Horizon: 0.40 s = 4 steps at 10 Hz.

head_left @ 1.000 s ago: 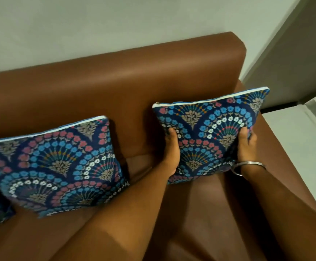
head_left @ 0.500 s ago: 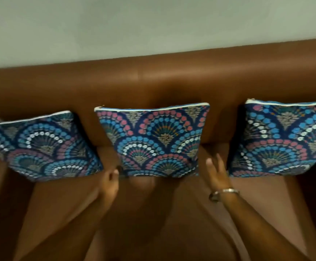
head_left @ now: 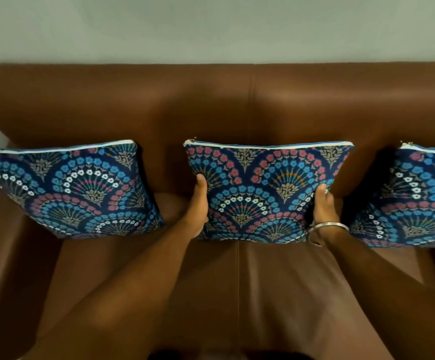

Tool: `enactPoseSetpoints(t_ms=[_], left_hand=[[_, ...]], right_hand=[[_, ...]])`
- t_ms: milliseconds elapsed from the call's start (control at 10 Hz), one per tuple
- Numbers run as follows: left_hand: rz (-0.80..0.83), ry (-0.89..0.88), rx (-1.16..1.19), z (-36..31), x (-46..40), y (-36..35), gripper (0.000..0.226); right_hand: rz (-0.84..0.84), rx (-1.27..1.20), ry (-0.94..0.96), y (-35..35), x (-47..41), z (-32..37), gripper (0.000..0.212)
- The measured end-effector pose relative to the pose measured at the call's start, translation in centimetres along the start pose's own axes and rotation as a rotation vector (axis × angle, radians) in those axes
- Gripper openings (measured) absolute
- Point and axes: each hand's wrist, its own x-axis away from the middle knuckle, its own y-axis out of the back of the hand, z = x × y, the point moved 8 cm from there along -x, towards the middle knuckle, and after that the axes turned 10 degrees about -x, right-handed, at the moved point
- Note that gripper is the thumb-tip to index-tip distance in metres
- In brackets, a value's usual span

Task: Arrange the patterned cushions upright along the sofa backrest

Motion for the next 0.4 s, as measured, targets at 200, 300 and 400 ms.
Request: enactPoseSetpoints(t_ms=[200,300,400], left_hand=[[-0.046,-0.059,-0.093,0.1,-0.3,0.0,0.087],[-0.092,-0.128,-0.217,-1.0,1.2,2.0,0.064],[-0.167,-0.039,-0.476,-1.3,6.1,4.6,0.08]], right_hand=[[-0.003,0.039,-0.02,0.0,1.2,0.9,0.066],[0.011,-0.006,0.102,0.4,4.2,4.1,0.06],[0.068,-0.131,0.435,3.5,11.6,11.3,0.047]])
